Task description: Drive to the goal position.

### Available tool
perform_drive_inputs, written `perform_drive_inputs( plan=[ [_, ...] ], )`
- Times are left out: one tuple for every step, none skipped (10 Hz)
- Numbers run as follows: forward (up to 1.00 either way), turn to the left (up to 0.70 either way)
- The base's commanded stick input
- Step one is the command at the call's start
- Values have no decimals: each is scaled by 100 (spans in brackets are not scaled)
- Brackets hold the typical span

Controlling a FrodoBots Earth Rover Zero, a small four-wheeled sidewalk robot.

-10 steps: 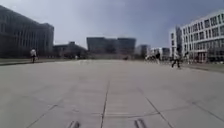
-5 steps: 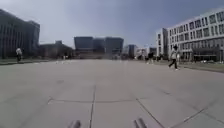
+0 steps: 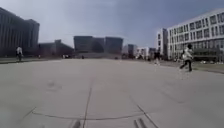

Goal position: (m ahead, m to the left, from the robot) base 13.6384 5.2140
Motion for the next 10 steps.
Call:
perform_drive_inputs(
  plan=[
    [85,1],
    [85,1],
    [85,1],
    [85,1],
    [85,1],
    [85,1],
    [85,1],
    [85,1],
    [85,1],
    [85,1]
  ],
)
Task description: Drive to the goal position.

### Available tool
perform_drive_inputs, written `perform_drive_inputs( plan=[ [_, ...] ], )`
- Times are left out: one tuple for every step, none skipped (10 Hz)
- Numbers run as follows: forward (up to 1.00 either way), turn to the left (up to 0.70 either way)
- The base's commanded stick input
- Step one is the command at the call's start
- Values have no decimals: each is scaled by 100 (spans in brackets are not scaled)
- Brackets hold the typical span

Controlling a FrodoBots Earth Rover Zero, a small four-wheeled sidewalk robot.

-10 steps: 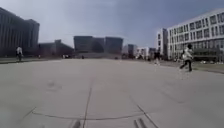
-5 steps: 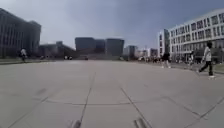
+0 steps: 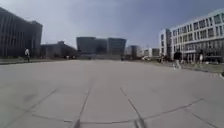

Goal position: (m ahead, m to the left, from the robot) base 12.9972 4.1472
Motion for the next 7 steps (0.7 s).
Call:
perform_drive_inputs(
  plan=[
    [85,1],
    [85,1],
    [85,1],
    [85,1],
    [85,1],
    [85,1],
    [85,1]
  ],
)
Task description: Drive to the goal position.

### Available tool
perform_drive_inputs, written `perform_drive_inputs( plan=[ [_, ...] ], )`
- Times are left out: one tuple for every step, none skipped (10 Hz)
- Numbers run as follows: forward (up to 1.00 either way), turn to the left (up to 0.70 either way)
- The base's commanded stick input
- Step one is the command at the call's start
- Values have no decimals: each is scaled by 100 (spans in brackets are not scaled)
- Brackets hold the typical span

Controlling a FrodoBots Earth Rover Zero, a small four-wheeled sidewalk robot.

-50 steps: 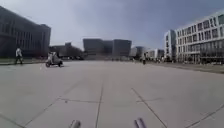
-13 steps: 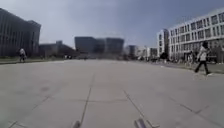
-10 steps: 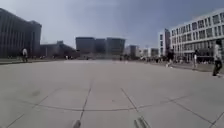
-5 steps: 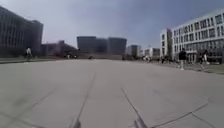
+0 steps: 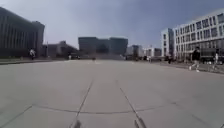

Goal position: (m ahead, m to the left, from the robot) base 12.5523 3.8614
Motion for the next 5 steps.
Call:
perform_drive_inputs(
  plan=[
    [85,1],
    [85,1],
    [85,1],
    [85,-1],
    [85,-2]
  ],
)
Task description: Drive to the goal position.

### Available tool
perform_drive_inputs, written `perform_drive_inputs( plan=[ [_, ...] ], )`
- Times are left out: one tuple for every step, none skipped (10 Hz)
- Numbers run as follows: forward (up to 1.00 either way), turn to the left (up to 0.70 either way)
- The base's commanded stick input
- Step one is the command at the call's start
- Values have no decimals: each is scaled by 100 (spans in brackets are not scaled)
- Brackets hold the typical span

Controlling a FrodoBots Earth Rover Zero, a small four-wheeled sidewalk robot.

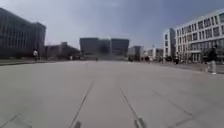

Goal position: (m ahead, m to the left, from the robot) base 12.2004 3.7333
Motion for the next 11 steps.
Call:
perform_drive_inputs(
  plan=[
    [85,1],
    [85,1],
    [85,1],
    [85,1],
    [85,1],
    [85,1],
    [85,1],
    [85,1],
    [85,1],
    [85,1],
    [85,1]
  ],
)
